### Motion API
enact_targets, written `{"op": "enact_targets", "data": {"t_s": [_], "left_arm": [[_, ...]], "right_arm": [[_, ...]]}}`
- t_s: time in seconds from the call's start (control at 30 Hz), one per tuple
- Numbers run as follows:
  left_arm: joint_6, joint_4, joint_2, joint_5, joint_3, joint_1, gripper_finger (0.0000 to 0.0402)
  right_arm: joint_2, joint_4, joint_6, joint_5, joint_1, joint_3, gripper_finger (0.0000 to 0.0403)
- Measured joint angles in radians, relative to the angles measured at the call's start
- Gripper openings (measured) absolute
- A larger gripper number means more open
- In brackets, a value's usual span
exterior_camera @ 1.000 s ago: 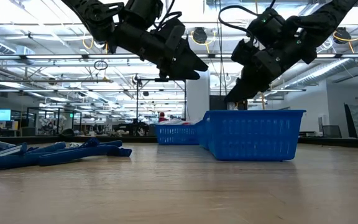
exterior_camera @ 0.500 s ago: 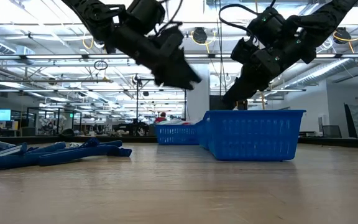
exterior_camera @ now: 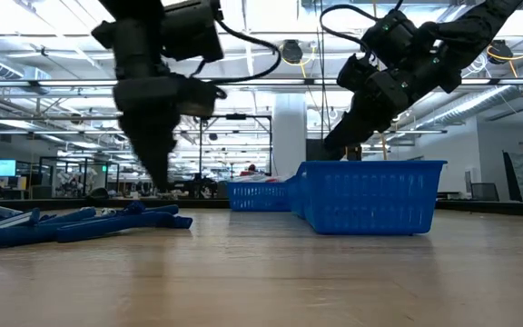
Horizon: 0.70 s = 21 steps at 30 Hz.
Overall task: Pick & Place Travel size toiletries
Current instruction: Put the nail clipper into the center blue bin
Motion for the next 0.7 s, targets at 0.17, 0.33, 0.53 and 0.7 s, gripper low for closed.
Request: {"op": "enact_targets", "data": {"t_s": [0.17,0.33,0.53,0.7], "left_arm": [[-0.129,-0.035,-0.002,-0.09,0.001,-0.032,0.0294],[-0.168,-0.046,-0.002,-0.105,0.001,-0.03,0.0294],[-0.188,-0.104,0.008,-0.07,0.002,-0.029,0.0294],[-0.198,-0.12,0.023,-0.04,0.002,-0.021,0.0294]], "right_arm": [[0.0,0.001,0.001,0.0,0.0,0.0,0.0212],[0.0,0.0,0.001,-0.001,0.0,0.0,0.0211],[0.0,-0.004,0.001,-0.001,0.0,0.0,0.021],[0.0,-0.008,0.0,-0.001,0.0,0.0,0.021]]}}
